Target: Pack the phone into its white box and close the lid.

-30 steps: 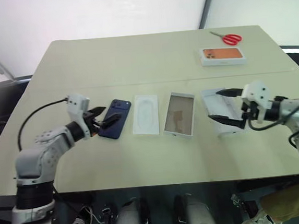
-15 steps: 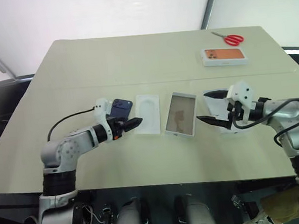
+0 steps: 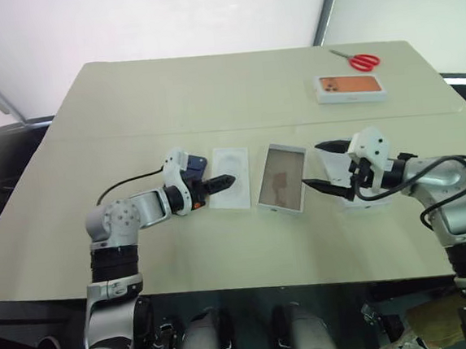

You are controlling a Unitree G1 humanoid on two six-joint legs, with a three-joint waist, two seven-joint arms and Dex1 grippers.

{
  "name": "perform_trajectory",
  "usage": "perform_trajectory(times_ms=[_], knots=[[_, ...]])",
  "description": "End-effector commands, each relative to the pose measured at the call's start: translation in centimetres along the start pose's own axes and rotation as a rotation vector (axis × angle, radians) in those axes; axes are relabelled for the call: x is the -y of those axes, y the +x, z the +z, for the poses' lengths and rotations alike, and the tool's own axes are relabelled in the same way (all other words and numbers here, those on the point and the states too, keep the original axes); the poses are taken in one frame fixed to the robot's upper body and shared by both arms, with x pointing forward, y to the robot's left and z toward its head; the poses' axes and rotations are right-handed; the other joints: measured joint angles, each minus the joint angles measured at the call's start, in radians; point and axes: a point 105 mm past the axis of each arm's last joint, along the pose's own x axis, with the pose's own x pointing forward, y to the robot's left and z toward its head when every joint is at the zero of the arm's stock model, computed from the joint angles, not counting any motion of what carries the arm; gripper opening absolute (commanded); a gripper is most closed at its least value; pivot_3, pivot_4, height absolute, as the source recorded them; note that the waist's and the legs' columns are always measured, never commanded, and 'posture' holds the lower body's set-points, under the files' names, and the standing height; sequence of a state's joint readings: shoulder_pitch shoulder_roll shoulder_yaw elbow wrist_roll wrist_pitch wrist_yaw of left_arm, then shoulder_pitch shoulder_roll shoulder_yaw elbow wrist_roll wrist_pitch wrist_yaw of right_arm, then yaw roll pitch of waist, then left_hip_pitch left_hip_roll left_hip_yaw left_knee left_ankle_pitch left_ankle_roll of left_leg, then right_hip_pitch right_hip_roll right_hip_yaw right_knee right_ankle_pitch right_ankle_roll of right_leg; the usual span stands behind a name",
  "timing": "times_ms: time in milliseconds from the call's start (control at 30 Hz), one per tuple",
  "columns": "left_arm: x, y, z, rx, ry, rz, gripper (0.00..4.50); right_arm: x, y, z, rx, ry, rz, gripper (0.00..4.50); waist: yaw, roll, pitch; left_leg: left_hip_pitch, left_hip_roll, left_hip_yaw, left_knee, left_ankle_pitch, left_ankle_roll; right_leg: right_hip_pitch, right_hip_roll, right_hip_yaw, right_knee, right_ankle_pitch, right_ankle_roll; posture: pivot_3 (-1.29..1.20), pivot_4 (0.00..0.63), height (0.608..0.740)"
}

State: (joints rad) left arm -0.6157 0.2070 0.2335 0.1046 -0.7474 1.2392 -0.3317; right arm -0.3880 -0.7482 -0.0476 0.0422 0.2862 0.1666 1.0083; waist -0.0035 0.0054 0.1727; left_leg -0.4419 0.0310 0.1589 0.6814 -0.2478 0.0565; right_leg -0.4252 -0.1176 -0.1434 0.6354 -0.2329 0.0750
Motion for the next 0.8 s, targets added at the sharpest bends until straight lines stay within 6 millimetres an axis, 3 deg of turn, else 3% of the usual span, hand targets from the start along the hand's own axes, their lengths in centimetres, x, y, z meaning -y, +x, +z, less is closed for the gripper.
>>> perform_trajectory(times_ms=[33,133,300,533,633,800], knots=[[0.4,0.6,-0.4,-0.011,-0.022,-0.027,3.98,0.0,0.0,1.4,0.038,-0.055,-0.009,4.50,0.006,0.000,0.000,0.000,0.000,0.000,0.000,0.000,0.000,0.000,0.000,0.000,0.000,0.000,0.000,0.00,0.150,0.738],[0.4,0.7,-0.8,-0.019,-0.027,-0.027,2.70,0.0,-0.1,1.3,0.035,-0.059,-0.010,4.50,0.012,0.000,0.000,0.000,0.000,0.000,0.000,0.000,0.000,0.000,0.000,0.000,0.000,0.000,0.000,0.00,0.150,0.738],[-0.3,0.1,-0.4,0.018,-0.078,-0.014,0.16,0.0,-0.1,1.3,0.032,-0.070,-0.017,4.50,0.013,0.000,0.000,0.000,0.000,0.000,0.001,0.000,0.000,0.000,0.000,0.000,0.000,0.000,0.000,0.00,0.150,0.738],[-0.2,-0.4,-0.1,0.041,-0.106,-0.026,0.01,0.0,0.1,1.3,0.036,-0.073,-0.018,4.50,0.013,0.000,0.000,0.000,0.000,0.000,0.001,0.000,0.000,0.000,0.000,0.000,0.000,0.000,0.000,0.00,0.150,0.738],[-0.1,-0.9,1.0,0.097,-0.152,-0.046,0.01,-0.1,0.2,1.3,0.039,-0.071,-0.014,4.50,0.013,0.000,0.000,0.000,0.000,0.000,0.001,0.000,0.000,0.000,0.000,0.000,0.000,0.000,0.000,0.00,0.150,0.738],[-0.5,-2.1,2.1,0.140,-0.169,-0.037,0.01,-2.6,0.9,0.7,0.027,-0.020,0.083,4.50,0.013,0.000,0.000,0.000,0.000,0.000,0.001,0.000,0.000,0.000,0.000,0.000,0.000,0.000,0.000,0.00,0.150,0.738]])
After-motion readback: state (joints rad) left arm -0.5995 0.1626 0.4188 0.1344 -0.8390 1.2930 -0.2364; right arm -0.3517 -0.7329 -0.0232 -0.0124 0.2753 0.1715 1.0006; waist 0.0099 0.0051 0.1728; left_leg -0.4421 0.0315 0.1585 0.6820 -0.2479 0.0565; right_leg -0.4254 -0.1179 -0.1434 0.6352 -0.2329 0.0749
